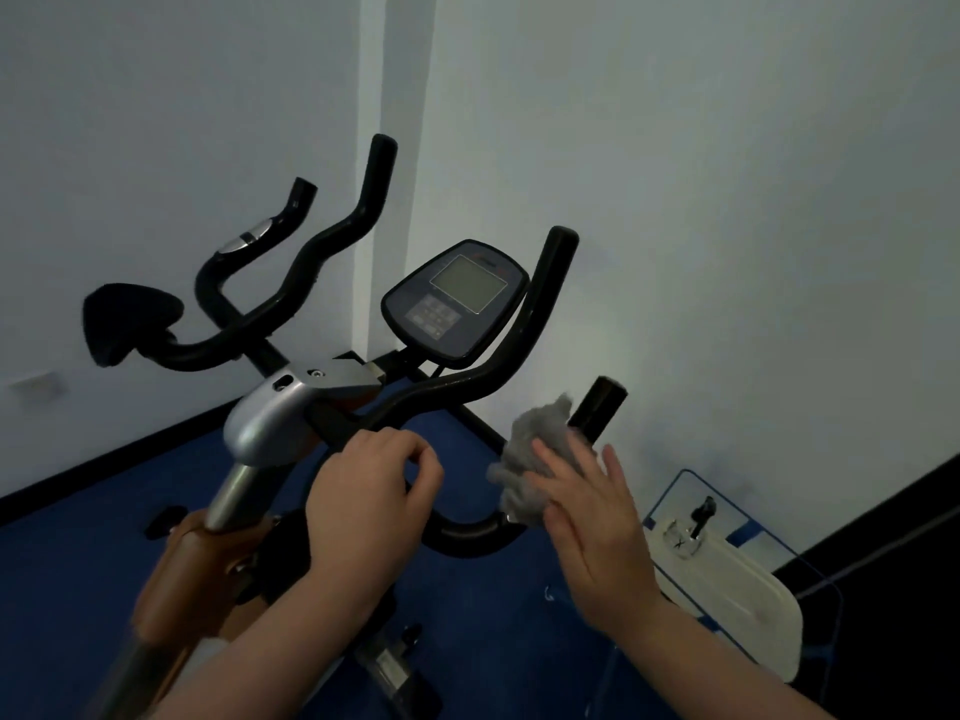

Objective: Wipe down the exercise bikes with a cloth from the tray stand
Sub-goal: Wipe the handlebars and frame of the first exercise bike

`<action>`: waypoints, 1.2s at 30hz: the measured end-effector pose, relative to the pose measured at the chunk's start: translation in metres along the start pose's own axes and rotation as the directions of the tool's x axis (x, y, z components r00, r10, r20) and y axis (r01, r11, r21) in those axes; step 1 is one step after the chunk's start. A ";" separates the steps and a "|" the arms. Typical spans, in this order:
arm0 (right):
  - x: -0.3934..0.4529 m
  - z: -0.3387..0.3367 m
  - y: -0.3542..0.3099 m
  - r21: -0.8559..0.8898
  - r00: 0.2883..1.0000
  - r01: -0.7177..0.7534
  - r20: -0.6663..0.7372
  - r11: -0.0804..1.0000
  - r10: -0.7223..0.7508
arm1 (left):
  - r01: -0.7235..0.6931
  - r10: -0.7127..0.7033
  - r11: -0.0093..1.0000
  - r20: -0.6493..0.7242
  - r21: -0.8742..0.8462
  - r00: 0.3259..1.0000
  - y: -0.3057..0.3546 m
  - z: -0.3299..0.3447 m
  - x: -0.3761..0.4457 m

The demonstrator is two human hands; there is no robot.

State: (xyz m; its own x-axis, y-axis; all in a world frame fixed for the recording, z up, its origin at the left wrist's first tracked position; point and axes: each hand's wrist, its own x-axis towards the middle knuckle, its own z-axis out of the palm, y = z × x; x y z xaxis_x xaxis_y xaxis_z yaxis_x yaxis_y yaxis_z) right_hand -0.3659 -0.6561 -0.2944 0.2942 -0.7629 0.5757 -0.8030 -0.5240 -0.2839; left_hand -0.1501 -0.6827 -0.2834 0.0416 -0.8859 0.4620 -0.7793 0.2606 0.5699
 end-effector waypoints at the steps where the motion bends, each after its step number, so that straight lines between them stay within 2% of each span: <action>1: 0.001 -0.008 -0.001 -0.019 0.988 0.096 0.120 0.995 -0.094 | 0.001 -0.001 1.000 0.000 0.002 1.000 0.000 0.000 0.000; 3: 0.013 -0.023 0.002 -0.085 0.932 0.241 0.296 0.967 -0.207 | 0.000 0.000 1.000 -0.011 -0.001 1.000 0.000 0.000 0.000; 4: 0.019 -0.029 0.003 -0.110 0.919 0.266 0.328 0.958 -0.218 | -0.004 0.004 1.000 -0.026 -0.014 1.000 -0.001 0.000 -0.001; 9: 0.018 -0.010 -0.026 -0.114 0.899 0.310 0.356 0.944 -0.253 | -0.026 -0.017 0.971 -0.179 -0.237 0.984 -0.005 0.000 -0.004; 12: 0.015 0.022 -0.055 -0.172 0.931 0.205 0.337 0.964 -0.137 | -0.045 -0.076 0.908 -0.270 -0.416 0.960 -0.009 0.000 -0.009; 14: 0.028 0.032 -0.072 -0.271 0.923 0.144 0.383 0.952 -0.030 | -0.047 -0.096 0.898 -0.299 -0.438 0.949 -0.009 -0.002 -0.009; 15: 0.037 0.033 -0.078 -0.299 0.905 0.100 0.423 0.949 0.038 | -0.042 -0.101 0.900 -0.301 -0.435 0.948 -0.008 -0.003 -0.009; 17: 0.047 0.037 -0.076 -0.325 0.908 0.075 0.412 0.943 0.070 | -0.040 -0.087 0.912 -0.287 -0.408 0.954 -0.006 -0.006 -0.010; 19: 0.044 0.031 -0.069 -0.346 0.914 0.154 0.406 0.925 0.000 | -0.069 -0.019 0.947 -0.272 -0.313 0.962 -0.012 -0.010 -0.014; 21: 0.038 0.023 -0.067 -0.348 0.890 0.234 0.453 0.908 -0.056 | -0.070 0.020 0.982 -0.272 -0.175 0.962 -0.025 -0.013 -0.023; 23: 0.039 0.021 -0.068 -0.357 0.883 0.243 0.466 0.902 -0.053 | 0.036 -0.056 0.996 -0.282 -0.077 0.958 -0.037 -0.015 -0.034; 25: 0.052 0.030 -0.076 -0.370 0.891 0.164 0.453 0.914 0.024 | 0.190 -0.203 0.979 -0.293 -0.074 0.934 -0.043 -0.014 -0.040; 26: 0.065 0.038 -0.079 -0.325 0.894 0.070 0.439 0.943 0.085 | 0.242 -0.256 0.967 -0.298 -0.082 0.920 -0.043 -0.013 -0.040; 27: 0.077 0.048 -0.078 -0.276 0.878 -0.014 0.456 0.961 0.143 | 0.268 -0.279 0.960 -0.304 -0.078 0.911 -0.043 -0.012 -0.039; 29: 0.087 0.065 -0.073 -0.201 0.851 -0.085 0.495 0.976 0.176 | 0.280 -0.285 0.958 -0.310 -0.061 0.907 -0.044 -0.011 -0.038; 30: 0.088 0.067 -0.071 -0.189 0.854 -0.076 0.495 0.979 0.162 | 0.285 -0.288 0.957 -0.309 -0.056 0.906 -0.044 -0.010 -0.037; 34: 0.060 0.064 -0.063 -0.316 0.901 0.127 0.434 0.940 0.025 | 0.324 -0.333 0.943 -0.319 -0.081 0.887 -0.046 -0.010 -0.038; 36: 0.058 0.068 -0.063 -0.342 0.908 0.141 0.418 0.929 0.016 | 0.332 -0.346 0.938 -0.315 -0.098 0.884 -0.046 -0.008 -0.037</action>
State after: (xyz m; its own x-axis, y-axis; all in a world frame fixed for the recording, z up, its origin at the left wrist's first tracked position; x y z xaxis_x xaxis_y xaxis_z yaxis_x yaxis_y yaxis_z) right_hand -0.2632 -0.6933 -0.2955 0.4710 -0.8597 0.1977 -0.8818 -0.4649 0.0794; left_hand -0.1104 -0.6585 -0.3211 0.5032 -0.7521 0.4256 -0.6561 -0.0119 0.7546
